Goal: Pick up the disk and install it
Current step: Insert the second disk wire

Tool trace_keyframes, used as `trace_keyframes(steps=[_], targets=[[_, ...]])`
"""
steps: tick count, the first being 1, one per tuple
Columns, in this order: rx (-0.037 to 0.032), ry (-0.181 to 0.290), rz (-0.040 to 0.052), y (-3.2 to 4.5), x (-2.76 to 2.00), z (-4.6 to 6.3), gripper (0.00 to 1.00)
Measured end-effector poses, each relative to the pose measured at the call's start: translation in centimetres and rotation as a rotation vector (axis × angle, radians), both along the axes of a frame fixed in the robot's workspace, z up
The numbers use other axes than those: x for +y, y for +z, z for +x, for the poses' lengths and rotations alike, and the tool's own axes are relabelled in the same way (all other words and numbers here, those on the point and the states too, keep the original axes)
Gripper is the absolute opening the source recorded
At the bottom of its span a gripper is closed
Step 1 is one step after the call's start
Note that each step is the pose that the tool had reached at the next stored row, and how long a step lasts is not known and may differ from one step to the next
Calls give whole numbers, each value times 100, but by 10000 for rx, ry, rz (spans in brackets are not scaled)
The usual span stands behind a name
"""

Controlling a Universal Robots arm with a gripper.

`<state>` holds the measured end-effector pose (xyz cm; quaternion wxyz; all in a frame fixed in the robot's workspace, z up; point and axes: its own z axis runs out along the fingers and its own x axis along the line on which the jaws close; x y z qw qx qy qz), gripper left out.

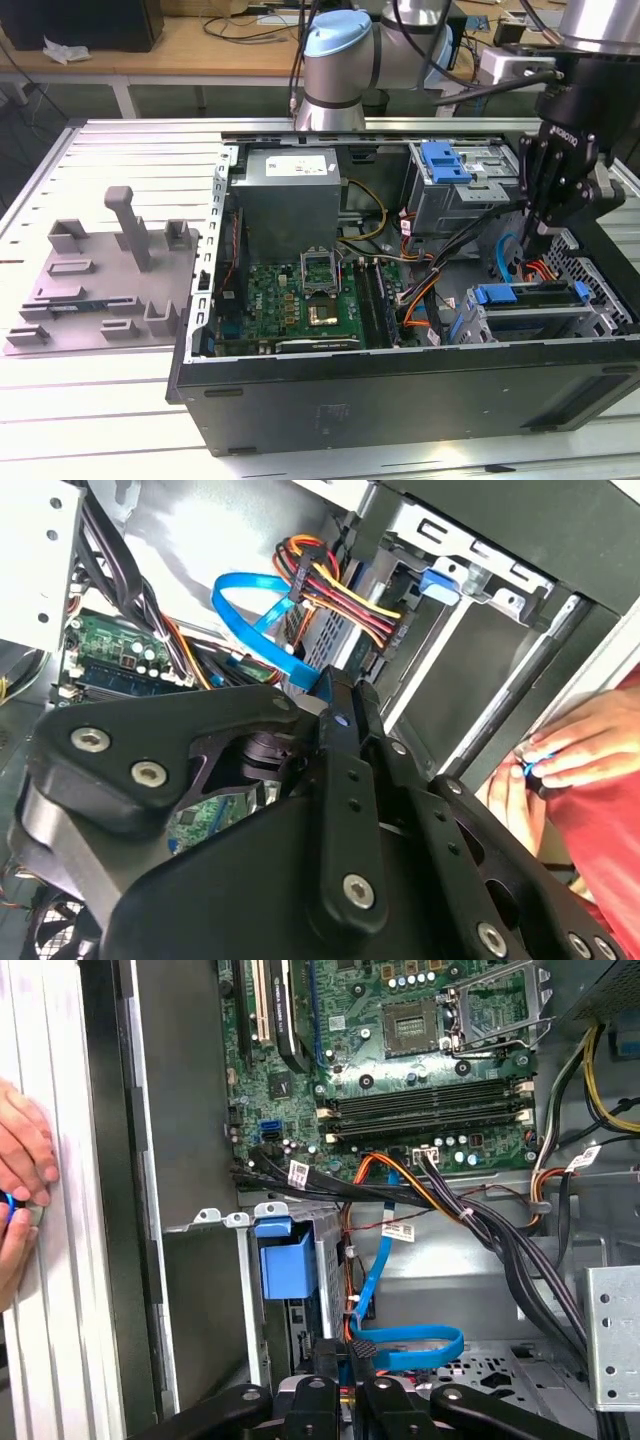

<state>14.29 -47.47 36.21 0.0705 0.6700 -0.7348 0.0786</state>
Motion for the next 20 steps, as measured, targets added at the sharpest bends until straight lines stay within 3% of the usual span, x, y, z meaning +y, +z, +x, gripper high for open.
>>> trace_keyframes(steps=[8, 9, 11, 12, 20], targets=[[-110, 0, 579, 0, -149, 0, 16], [-166, 0, 767, -1, -189, 0, 16], [-426, 2, 1723, -46, -459, -58, 16], [-507, 1, 2124, -61, -534, -58, 16], [-531, -2, 2317, -84, -588, -58, 16]])
